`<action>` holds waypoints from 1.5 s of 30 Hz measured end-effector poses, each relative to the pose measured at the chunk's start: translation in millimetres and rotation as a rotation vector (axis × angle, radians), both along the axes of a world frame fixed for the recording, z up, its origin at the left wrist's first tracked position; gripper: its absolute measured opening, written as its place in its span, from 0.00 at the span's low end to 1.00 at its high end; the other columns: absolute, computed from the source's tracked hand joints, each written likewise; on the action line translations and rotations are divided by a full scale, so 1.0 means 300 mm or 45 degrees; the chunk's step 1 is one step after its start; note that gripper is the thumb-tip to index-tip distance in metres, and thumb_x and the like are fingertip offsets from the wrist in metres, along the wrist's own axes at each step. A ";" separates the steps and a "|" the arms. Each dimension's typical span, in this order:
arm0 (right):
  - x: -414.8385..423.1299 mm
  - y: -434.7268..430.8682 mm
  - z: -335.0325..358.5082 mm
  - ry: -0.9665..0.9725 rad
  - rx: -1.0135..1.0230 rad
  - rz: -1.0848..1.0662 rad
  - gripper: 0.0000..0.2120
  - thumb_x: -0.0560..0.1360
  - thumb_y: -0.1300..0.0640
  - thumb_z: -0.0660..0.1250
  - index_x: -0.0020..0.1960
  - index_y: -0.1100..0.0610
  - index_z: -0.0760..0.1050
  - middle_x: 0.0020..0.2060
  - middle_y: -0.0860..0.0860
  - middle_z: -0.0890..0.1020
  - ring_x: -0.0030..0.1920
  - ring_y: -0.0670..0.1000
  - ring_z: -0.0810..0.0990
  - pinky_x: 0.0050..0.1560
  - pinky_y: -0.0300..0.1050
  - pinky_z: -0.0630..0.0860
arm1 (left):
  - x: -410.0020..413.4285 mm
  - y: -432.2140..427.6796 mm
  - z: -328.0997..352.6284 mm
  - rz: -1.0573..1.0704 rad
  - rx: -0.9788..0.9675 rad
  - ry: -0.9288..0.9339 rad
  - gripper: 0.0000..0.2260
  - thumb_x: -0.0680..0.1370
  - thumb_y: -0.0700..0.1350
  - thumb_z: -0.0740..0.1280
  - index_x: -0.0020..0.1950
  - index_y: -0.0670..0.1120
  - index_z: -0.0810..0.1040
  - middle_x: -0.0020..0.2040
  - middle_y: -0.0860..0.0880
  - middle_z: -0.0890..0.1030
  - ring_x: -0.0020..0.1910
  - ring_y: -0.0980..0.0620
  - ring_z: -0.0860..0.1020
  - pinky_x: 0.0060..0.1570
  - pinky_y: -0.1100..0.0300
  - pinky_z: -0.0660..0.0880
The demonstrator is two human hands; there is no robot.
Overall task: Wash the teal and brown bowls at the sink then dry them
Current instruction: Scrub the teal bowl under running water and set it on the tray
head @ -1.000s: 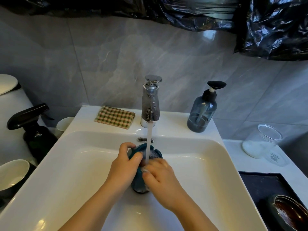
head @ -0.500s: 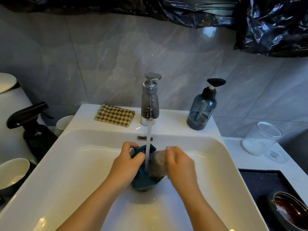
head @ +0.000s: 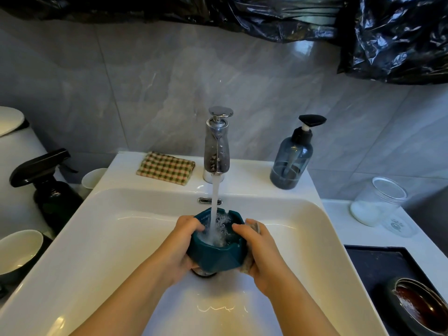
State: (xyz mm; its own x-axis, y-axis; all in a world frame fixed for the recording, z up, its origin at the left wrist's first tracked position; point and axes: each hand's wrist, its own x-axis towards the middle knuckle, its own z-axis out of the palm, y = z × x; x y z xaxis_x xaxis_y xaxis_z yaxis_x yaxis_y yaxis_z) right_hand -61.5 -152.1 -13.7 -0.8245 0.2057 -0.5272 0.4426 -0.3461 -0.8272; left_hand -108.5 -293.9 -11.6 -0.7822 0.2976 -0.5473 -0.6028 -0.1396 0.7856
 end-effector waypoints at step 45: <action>-0.001 -0.054 0.042 0.257 0.278 -0.309 0.06 0.69 0.57 0.71 0.46 0.51 0.77 0.43 0.54 0.82 0.45 0.55 0.81 0.37 0.46 0.77 | 0.054 0.028 0.012 -0.632 -1.302 1.873 0.23 0.72 0.66 0.52 0.44 0.50 0.74 0.41 0.52 0.81 0.38 0.52 0.75 0.38 0.63 0.63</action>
State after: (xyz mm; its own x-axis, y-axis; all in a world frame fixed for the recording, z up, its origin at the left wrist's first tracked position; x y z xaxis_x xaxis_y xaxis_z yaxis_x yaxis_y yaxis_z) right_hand -61.9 -168.4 -1.0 -0.8205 0.4975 -0.2814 0.1901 -0.2267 -0.9552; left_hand -92.3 -285.5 -7.8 -0.6903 0.6520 0.3136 0.7235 0.6197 0.3041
